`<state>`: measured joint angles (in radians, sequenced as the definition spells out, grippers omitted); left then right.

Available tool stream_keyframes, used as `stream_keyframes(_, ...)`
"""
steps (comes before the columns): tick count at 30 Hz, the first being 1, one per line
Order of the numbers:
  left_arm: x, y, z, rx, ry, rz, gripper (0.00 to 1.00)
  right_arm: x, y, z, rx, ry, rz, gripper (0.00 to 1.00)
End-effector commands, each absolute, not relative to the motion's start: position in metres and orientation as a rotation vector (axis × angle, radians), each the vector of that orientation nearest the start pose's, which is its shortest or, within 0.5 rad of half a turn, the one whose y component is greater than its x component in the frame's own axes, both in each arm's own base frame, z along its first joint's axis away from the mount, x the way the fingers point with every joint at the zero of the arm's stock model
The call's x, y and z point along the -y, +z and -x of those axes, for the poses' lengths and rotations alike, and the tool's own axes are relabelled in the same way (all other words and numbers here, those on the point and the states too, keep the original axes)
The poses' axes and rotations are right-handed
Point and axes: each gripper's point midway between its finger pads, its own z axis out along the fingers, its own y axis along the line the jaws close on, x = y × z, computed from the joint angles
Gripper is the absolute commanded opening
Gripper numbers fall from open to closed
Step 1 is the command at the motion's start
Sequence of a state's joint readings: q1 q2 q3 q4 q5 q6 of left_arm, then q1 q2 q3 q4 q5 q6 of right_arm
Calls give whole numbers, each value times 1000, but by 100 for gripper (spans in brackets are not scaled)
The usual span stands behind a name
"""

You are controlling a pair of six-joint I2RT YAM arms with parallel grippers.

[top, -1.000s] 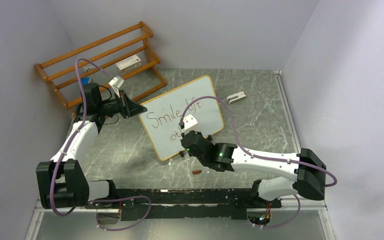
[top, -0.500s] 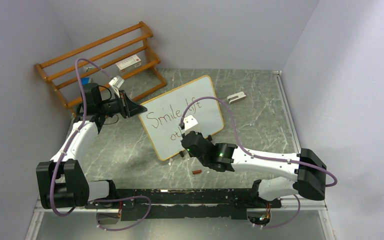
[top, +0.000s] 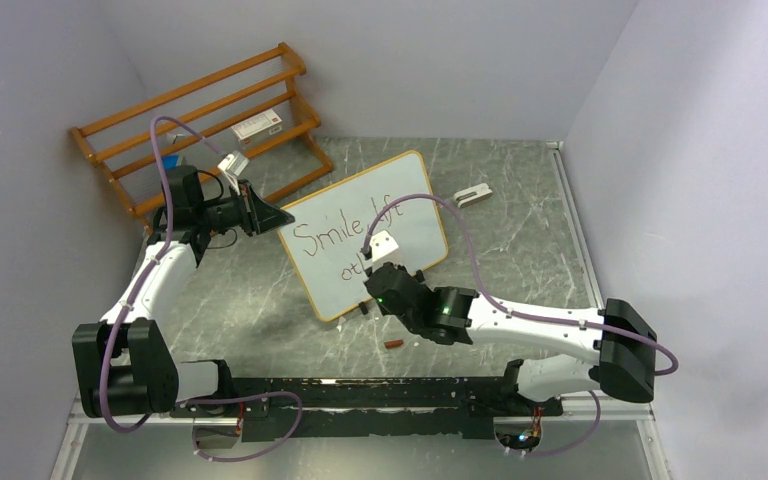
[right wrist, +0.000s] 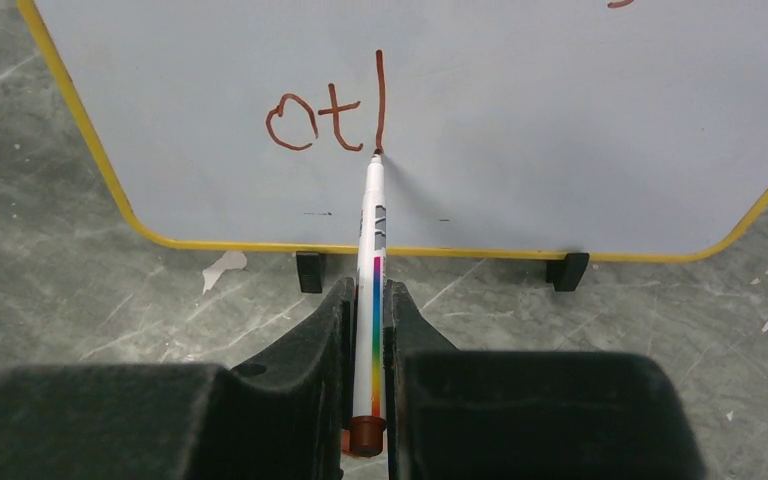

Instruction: Write a sentence on the whiteboard

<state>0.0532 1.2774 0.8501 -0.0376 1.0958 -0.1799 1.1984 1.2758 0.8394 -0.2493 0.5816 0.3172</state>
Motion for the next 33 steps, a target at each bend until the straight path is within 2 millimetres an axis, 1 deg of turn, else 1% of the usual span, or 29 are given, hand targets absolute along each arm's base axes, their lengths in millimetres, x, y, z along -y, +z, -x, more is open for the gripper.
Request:
stream_keyframes(1,126,173,-328,-2024,-1014,-385,5,-289,158,-205,-2008,296,593,0)
stream_keyframes(4,126,173,-328,-2025,-1014,-385,5,-290,165,-205,-1985,317,583,0)
stream_keyframes(6,126,173,-328,-2024,-1015,-385,5,-290,166,-207,-1982,309,576,0)
stream_keyframes(17,126,173,-328,-2023,-1013,-386,5,-289,157,-216,-1979,246,555,0)
stream_keyframes(33,126,172,-328,-2026,-1017,-385,5,-290,150,-221,-1980,219,559,0)
